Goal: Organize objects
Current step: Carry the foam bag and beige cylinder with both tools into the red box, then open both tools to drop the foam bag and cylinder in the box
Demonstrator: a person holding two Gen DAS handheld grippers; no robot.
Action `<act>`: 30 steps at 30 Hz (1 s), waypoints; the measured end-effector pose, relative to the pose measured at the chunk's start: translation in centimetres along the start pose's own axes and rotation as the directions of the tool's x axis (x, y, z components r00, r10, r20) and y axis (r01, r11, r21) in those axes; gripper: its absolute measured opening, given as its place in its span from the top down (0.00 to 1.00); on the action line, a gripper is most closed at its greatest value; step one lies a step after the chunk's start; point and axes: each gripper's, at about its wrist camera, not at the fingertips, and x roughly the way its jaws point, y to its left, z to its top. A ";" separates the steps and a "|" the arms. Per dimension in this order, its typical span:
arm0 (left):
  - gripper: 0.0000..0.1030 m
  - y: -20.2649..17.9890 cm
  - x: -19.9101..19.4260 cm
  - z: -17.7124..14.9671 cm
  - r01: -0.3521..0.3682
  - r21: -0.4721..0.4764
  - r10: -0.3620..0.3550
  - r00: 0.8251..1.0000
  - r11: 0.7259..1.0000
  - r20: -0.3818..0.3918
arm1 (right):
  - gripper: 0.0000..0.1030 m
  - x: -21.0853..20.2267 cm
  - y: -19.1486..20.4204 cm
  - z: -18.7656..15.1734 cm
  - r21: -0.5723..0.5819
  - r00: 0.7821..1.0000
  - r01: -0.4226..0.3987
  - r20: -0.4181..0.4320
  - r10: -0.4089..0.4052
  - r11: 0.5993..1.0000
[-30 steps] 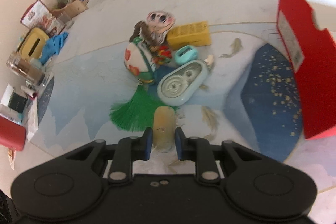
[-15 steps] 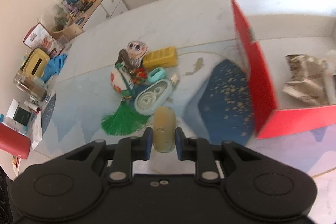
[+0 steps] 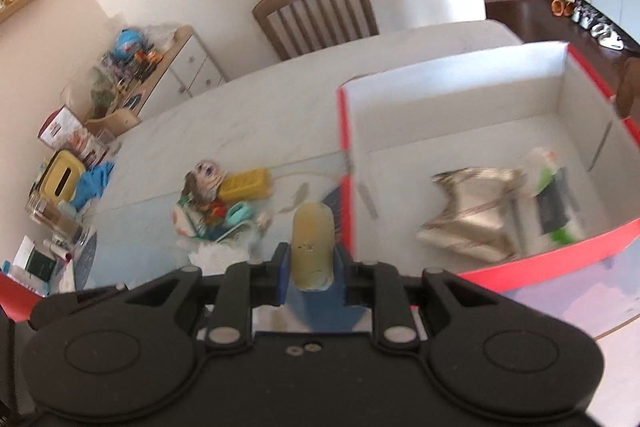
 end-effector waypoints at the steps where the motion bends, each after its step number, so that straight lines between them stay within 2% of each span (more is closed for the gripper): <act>1: 0.90 -0.4 0.3 0.5 0.000 0.002 0.000 1.000 1.000 0.002 | 0.79 -0.4 -0.7 0.3 0.001 1.000 0.010 0.009 -0.010 1.000; 9: 0.90 -3.5 4.7 4.4 -0.003 0.018 0.004 0.998 1.000 -0.060 | 0.79 -2.2 -6.8 2.1 0.014 0.996 0.080 0.043 -0.081 0.997; 14: 0.90 -4.5 8.2 6.1 -0.009 0.003 0.009 0.991 1.000 -0.132 | 0.79 -2.1 -9.8 2.7 0.016 0.993 0.110 0.036 -0.111 0.994; 23: 0.90 -4.8 13.4 8.3 -0.054 -0.027 0.046 0.974 0.998 -0.222 | 0.79 -0.5 -13.1 2.9 -0.006 0.992 0.124 -0.016 -0.124 0.992; 30: 0.90 -4.9 17.2 9.5 -0.106 -0.035 0.092 0.956 0.994 -0.280 | 0.79 1.3 -13.4 2.9 -0.062 0.991 0.101 -0.083 -0.106 0.993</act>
